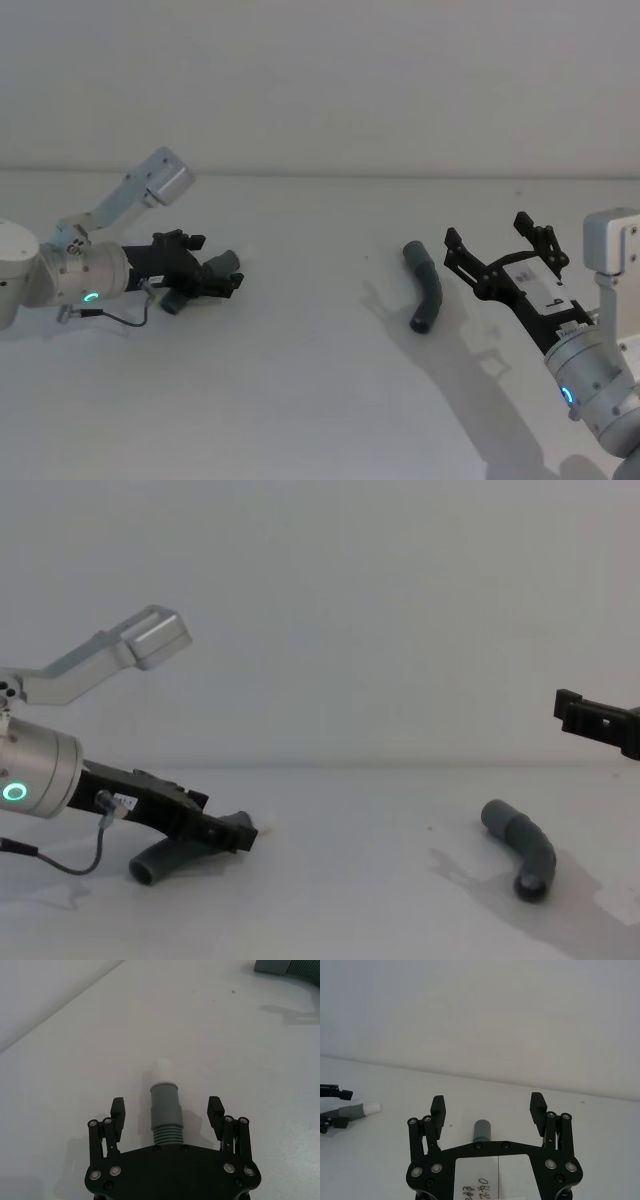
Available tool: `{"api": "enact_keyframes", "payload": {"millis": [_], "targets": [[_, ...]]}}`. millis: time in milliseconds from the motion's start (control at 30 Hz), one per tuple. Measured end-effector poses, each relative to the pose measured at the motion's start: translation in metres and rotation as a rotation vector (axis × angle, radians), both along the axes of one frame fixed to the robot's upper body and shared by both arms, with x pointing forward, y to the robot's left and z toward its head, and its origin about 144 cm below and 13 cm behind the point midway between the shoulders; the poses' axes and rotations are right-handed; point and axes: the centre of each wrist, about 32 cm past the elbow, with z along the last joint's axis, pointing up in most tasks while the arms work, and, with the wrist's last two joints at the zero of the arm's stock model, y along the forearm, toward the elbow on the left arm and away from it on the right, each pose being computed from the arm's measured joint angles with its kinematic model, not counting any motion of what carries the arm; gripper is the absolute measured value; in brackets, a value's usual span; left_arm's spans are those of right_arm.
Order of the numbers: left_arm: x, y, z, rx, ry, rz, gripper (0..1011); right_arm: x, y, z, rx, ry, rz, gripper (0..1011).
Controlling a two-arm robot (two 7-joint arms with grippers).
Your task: Use both hands to pick up one end of the pipe from the table, align the ends, and insert them.
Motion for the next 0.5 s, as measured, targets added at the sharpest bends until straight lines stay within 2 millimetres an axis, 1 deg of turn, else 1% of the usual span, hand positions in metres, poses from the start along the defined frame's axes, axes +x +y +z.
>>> {"api": "enact_keyframes", "payload": {"millis": [500], "targets": [[0.0039, -0.0065, -0.0034, -0.001, 0.02, -0.005, 1001, 0.0, 0.0, 0.0, 0.0, 0.0, 0.0, 1001]]}}
